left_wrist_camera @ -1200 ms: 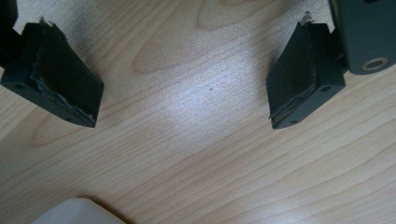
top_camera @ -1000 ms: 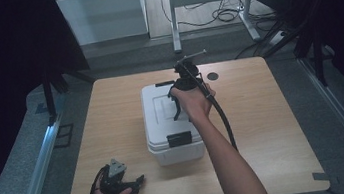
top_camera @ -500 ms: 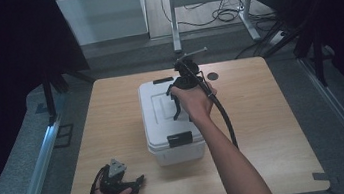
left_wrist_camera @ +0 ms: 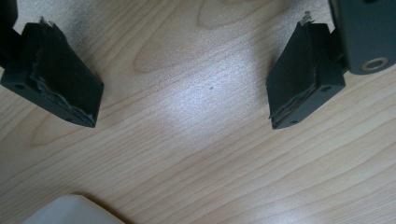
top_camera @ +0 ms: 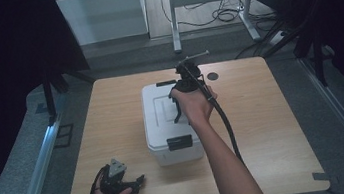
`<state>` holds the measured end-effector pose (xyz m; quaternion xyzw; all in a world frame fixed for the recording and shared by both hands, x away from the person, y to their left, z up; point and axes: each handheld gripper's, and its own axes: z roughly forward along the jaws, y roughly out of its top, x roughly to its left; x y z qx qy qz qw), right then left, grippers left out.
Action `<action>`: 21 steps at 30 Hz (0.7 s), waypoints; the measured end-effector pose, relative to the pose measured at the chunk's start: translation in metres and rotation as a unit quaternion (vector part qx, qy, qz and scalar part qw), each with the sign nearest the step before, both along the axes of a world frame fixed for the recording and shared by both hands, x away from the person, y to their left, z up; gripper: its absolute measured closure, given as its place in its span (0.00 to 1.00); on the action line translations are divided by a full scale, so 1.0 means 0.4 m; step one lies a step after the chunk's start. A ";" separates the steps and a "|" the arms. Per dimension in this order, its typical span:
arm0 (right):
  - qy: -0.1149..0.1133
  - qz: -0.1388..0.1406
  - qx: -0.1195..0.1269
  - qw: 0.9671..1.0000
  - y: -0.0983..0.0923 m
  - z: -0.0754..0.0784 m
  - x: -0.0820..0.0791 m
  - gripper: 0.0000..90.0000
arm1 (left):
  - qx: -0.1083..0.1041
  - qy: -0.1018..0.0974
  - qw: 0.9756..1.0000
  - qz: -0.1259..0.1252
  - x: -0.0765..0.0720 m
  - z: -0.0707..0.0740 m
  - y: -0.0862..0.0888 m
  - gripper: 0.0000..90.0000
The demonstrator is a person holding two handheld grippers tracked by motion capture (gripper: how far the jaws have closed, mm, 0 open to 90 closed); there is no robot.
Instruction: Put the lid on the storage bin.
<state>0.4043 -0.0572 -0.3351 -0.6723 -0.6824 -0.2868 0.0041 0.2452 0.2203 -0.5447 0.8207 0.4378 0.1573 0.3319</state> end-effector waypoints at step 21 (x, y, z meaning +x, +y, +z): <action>-0.004 0.004 -0.014 1.000 0.005 -0.029 0.001 0.95 | 0.000 0.001 1.000 0.000 0.000 0.000 -0.001 0.12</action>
